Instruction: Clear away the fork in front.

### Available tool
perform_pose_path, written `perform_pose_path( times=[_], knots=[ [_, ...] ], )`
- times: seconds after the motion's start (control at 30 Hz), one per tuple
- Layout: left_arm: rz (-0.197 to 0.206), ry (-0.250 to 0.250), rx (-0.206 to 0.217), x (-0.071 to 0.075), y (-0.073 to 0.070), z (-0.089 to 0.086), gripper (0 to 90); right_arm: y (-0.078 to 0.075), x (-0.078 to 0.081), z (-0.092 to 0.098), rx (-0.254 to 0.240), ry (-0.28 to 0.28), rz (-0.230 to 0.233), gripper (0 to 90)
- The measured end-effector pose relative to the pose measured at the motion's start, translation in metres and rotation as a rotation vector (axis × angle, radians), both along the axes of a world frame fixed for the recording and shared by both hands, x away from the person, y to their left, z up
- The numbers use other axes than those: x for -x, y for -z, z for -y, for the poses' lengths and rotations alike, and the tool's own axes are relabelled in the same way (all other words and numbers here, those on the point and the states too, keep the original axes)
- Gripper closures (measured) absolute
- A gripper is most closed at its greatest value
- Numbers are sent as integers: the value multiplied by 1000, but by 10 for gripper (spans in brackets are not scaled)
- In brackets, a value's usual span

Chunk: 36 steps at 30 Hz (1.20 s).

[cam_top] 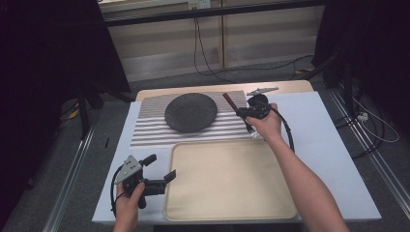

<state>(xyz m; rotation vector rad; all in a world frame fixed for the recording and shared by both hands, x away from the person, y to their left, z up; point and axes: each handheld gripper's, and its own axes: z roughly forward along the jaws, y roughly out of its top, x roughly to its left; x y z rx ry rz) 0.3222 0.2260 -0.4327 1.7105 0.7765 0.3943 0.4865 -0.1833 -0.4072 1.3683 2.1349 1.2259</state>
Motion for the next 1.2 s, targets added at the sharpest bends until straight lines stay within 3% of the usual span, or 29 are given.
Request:
perform_pose_path(
  times=[0.3, 0.67, 0.97, 1.1, 1.2],
  knots=[
    [-10, -5, -7, -1, -4, 5, 25, -3, 39, 6, -48, -74, 52, 785],
    [-21, -16, 10, -4, -19, 29, 25, 3, 86, -3, -101, -180, 92, 784],
    [-64, -19, 34, -14, -26, 53, 27, 3, 113, -11, -131, -227, 126, 784],
    [-102, -11, 94, -22, -28, 65, 30, 6, 122, -15, -136, -245, 129, 784],
    [-121, 0, 93, -27, -29, 76, 47, 7, 127, -17, -156, -253, 140, 784]
  ],
)
